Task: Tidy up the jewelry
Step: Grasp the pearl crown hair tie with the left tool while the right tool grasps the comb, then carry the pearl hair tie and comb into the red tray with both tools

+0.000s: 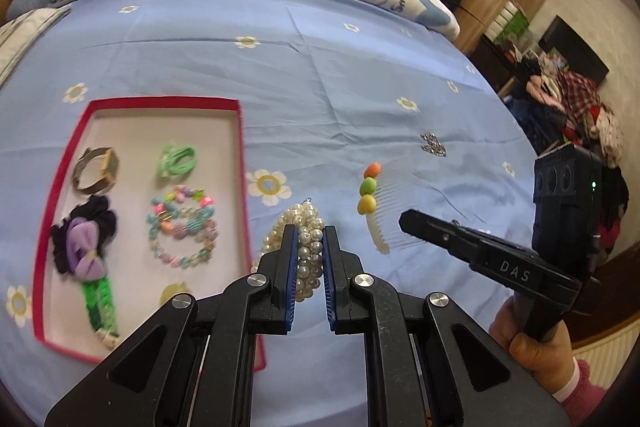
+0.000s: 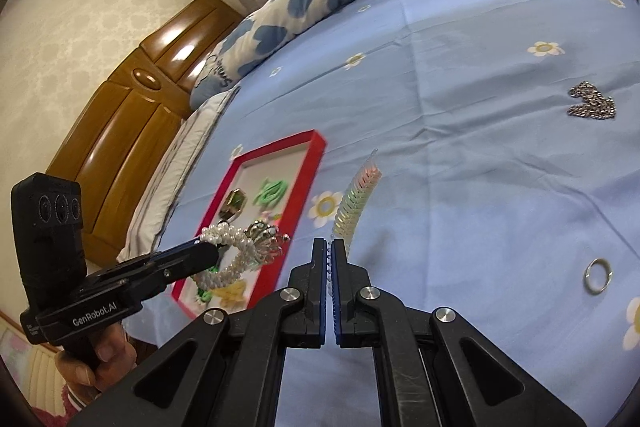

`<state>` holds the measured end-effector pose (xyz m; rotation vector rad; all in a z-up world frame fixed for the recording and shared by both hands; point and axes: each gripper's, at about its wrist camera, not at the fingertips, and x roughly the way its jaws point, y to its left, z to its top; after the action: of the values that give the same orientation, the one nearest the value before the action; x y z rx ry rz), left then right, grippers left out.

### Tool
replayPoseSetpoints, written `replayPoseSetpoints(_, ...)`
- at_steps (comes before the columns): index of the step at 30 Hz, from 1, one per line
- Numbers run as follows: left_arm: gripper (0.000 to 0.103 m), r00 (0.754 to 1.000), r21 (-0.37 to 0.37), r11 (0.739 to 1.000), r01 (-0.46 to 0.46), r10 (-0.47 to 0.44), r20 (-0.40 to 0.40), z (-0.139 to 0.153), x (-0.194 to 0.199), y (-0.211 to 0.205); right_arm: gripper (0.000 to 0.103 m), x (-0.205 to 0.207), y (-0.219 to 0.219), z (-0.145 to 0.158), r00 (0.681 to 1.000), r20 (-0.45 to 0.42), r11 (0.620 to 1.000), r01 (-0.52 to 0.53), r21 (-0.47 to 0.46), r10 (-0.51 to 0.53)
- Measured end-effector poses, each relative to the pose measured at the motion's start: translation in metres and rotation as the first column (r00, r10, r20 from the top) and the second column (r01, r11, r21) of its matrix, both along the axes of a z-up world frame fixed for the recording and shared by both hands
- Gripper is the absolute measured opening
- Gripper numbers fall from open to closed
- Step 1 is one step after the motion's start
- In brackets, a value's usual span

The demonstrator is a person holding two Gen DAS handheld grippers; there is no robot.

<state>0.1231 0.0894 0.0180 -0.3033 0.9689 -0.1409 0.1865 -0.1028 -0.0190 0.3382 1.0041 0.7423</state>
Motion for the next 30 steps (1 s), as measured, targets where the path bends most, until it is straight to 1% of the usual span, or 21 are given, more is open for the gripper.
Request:
replayPoseSetpoints(5,0.01,0.998,-0.012,0.998,-0.059,0.059,0.013,0.005,-0.02,0.022,0.001,-0.012,0.015,0.004,0.999,-0.003,0.999,-0.041,0.016,0.042)
replayPoseSetpoints(15,0.01,0.989,-0.008,0.989,-0.145,0.146,0.032,0.011,-0.049,0.062,0.002,-0.031,0.052,0.01,0.993,0.009,0.993,-0.122,0.006,0.122)
replayPoseSetpoints(25,0.01,0.97,0.008,0.97,-0.244,0.244,0.024,0.005,-0.072,0.102,0.001,-0.046,0.094,0.012,0.978,0.017,0.978,-0.21,0.007,0.21)
replayPoseSetpoints(30,0.01,0.957,0.016,0.956,-0.291,0.291,0.019,0.002,-0.076,0.121,0.001,-0.042,0.113,0.011,0.973,0.025,0.973,-0.23,0.006,0.229)
